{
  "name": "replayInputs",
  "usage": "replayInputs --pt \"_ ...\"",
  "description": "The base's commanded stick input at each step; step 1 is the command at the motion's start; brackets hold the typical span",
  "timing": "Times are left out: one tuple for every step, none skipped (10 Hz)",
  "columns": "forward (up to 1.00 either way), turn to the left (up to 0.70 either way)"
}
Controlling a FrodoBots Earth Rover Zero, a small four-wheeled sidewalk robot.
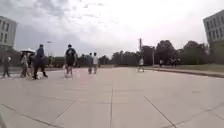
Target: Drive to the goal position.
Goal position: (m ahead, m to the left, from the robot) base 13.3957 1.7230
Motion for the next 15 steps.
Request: replayInputs --pt "0.7 0.0" --pt "0.7 0.0" --pt "0.7 0.0" --pt "0.7 0.0" --pt "0.7 0.0" --pt "0.7 0.0" --pt "0.7 0.0" --pt "0.7 0.0" --pt "0.7 0.01" --pt "0.7 0.03" --pt "0.7 0.03" --pt "0.7 0.04" --pt "0.7 0.05" --pt "0.7 0.11" --pt "0.7 0.17"
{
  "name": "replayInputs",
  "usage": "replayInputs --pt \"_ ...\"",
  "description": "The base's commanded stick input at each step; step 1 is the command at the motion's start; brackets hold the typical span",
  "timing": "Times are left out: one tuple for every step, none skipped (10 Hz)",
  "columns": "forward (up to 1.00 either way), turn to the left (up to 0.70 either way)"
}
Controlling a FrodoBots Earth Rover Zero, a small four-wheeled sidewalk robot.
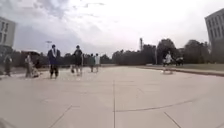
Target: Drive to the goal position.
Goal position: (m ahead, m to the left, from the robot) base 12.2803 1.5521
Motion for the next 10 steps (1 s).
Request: replayInputs --pt "0.7 0.21" --pt "0.7 0.2" --pt "0.7 0.16" --pt "0.7 0.0" --pt "0.7 0.01" --pt "0.7 0.06" --pt "0.7 0.19" --pt "0.7 0.3" --pt "0.7 0.07" --pt "0.7 0.04"
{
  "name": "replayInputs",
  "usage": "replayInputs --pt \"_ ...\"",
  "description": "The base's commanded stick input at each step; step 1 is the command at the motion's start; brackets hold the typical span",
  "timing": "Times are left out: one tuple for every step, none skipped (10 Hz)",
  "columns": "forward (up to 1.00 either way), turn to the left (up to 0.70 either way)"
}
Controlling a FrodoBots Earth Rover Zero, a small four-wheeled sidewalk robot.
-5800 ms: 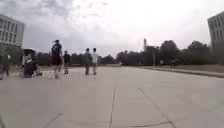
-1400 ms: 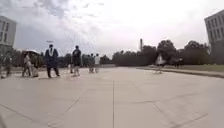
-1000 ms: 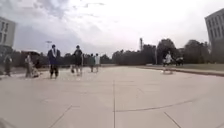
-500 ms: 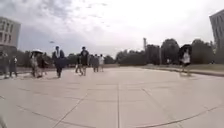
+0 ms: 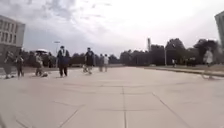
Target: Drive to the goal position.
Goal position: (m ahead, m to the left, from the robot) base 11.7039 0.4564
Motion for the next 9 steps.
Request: replayInputs --pt "0.7 0.02" --pt "0.7 0.02" --pt "0.7 0.02" --pt "0.7 0.02" --pt "0.7 0.03" --pt "0.7 0.03" --pt "0.7 0.03" --pt "0.7 0.03" --pt "0.7 0.0"
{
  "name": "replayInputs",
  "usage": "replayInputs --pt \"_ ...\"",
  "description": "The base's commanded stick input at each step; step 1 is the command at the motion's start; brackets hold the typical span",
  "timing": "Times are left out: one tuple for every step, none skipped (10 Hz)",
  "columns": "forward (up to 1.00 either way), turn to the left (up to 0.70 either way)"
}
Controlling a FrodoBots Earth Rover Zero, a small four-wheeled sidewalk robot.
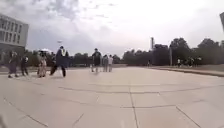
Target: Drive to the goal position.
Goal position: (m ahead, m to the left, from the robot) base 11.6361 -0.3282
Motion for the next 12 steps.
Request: replayInputs --pt "0.7 0.0" --pt "0.7 0.01" --pt "0.7 0.07" --pt "0.7 0.21" --pt "0.7 0.33" --pt "0.7 0.35" --pt "0.7 0.34" --pt "0.7 0.21" --pt "0.7 0.09" --pt "0.7 0.01" --pt "0.7 0.0" --pt "0.7 0.0"
